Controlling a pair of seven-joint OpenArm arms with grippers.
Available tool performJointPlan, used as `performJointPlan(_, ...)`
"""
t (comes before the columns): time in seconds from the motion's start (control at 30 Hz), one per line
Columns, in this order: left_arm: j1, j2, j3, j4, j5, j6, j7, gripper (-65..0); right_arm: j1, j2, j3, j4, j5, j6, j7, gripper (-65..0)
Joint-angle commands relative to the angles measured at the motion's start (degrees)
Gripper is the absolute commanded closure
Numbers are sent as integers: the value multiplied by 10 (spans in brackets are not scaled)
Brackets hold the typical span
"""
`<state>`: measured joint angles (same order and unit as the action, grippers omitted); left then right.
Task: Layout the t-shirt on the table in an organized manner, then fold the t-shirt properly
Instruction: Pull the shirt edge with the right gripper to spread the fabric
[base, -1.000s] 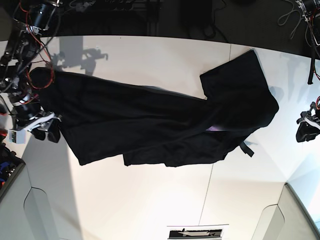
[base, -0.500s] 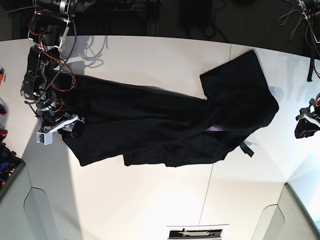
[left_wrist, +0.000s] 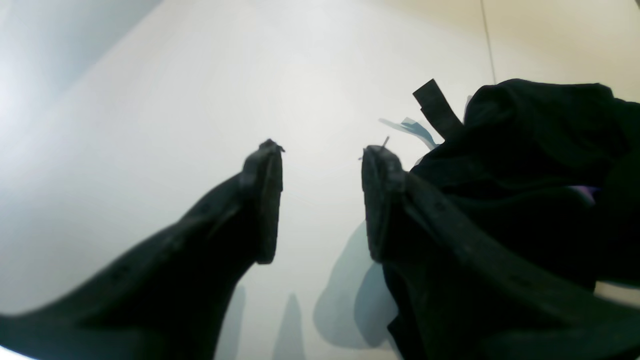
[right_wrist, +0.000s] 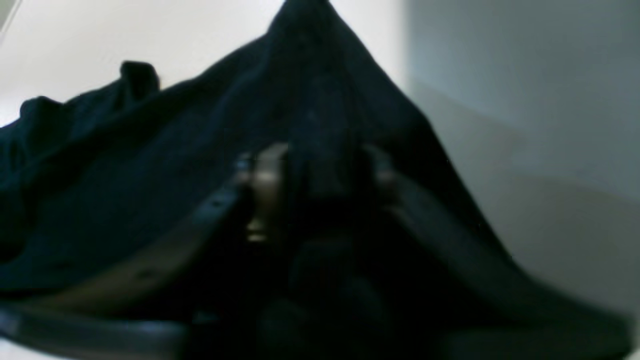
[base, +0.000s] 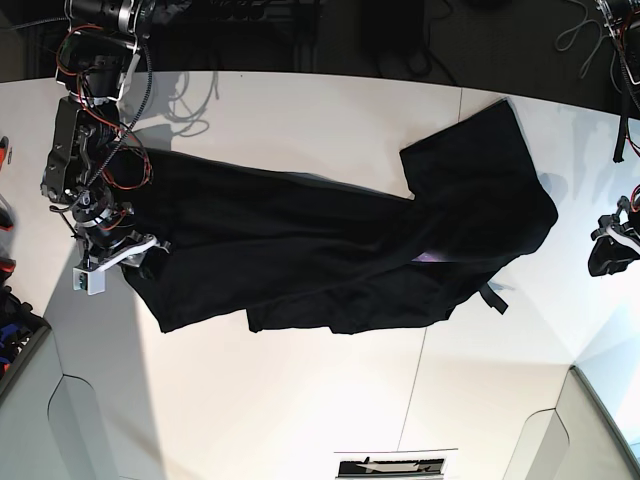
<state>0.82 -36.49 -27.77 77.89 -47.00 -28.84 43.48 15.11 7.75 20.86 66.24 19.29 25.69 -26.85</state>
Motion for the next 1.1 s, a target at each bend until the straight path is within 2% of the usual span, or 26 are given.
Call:
performJointPlan(0.0,-8,-14,-4,9,-10,-6,-13,-289,14,1,0,8,9,7,9,-96)
performJointPlan(0.07,-8,-14,-4,9,-10,-6,-13,-289,14,-5,0,8,9,7,9,0)
performJointPlan(0.2,-8,-15,-4,9,-18,-10,-12,-289,16,-14,0,10,16,9,9,0)
performJointPlan(0.3,-8,-15,-5,13,-62,-68,-12,-289,15,-14,0,35,39,41,2,0)
performJointPlan(0.33,-8,-15,-4,16,-74,-82,-10,-289,15,-14,0,52,45,44,-11,0)
performJointPlan(0.5,-8,-15,-4,27,-81,-85,-5,-289,12,-9,6,194,89,44,-115,0)
performJointPlan(0.6,-8,-15,-4,27,-80,-85,-3,-289,12,18,7,260,132,44,-168,0)
performJointPlan(0.67,-8,-15,-4,27,-70,-85,-1,-289,3,42,7,289,161,44,-182,0)
performJointPlan(0.87,3,-16,-4,27,-47,-85,1,-289,-103,99,45,406,175,48,-195,0)
performJointPlan(1.07,3,-16,-4,27,-66,-85,1,-289,-253,106,159,486,223,54,-202,0)
